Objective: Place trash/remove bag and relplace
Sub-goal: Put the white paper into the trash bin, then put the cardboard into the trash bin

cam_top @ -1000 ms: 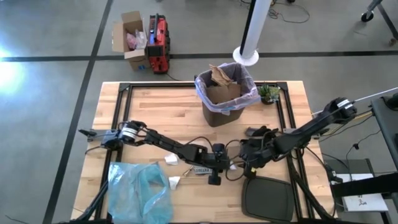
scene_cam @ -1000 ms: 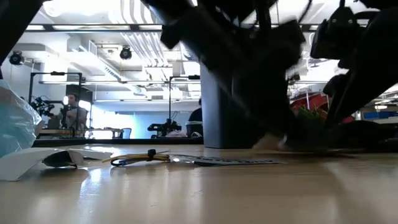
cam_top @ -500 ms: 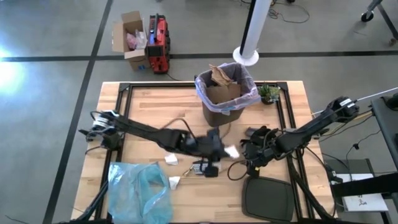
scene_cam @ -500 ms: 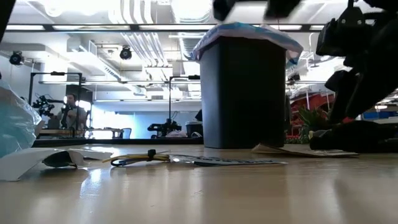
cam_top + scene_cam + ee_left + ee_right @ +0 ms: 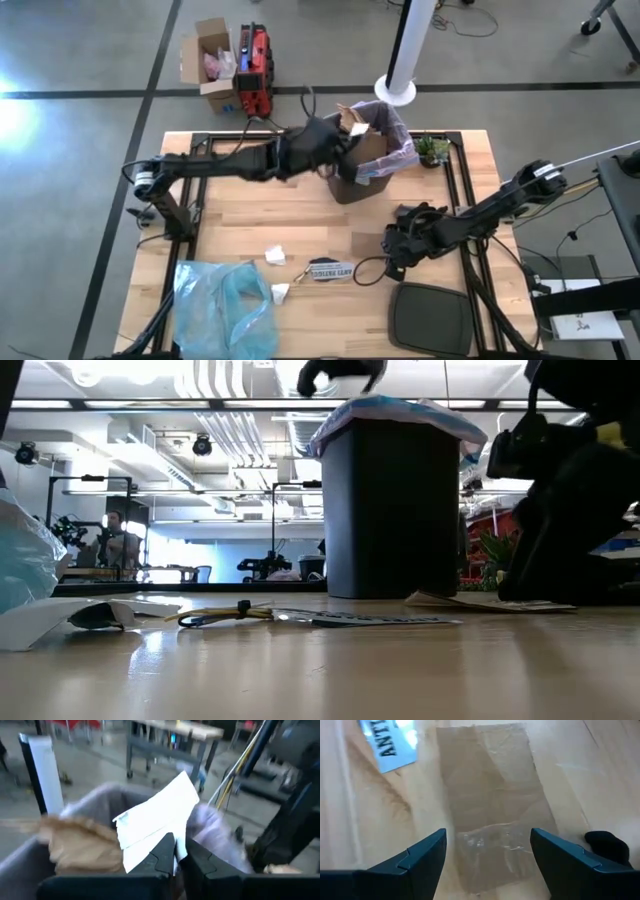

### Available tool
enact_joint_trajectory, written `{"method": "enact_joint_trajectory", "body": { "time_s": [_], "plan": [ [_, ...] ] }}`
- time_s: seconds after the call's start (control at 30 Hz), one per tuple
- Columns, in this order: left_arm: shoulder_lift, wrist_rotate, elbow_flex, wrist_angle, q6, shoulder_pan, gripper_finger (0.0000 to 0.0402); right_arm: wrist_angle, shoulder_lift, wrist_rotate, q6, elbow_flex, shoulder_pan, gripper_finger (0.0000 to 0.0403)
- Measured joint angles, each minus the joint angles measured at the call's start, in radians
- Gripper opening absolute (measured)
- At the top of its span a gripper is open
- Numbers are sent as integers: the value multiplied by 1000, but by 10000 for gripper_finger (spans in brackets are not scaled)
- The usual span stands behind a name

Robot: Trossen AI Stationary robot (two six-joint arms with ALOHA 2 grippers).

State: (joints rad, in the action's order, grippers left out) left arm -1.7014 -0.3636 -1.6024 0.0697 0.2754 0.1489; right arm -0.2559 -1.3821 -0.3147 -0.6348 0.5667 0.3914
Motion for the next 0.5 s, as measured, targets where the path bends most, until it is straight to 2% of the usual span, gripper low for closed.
{"method": "enact_joint_trajectory", "body": {
  "time_s": [0.13, 0.27, 0.37, 0.5],
  "plan": [
    [-19, 94, 2, 85, 41, 57, 48, -9, -4, 1, 4, 0, -20, 282],
    [-11, 104, 2, 157, 41, 67, 125, -12, 2, 10, 20, 0, -39, 292],
    [9, 119, 2, 191, 41, 61, 184, -14, 4, 28, 42, 0, -58, 297],
    [78, 196, -1, 251, 44, 14, 244, -13, -12, 35, 59, 0, -94, 299]
  ]
}}
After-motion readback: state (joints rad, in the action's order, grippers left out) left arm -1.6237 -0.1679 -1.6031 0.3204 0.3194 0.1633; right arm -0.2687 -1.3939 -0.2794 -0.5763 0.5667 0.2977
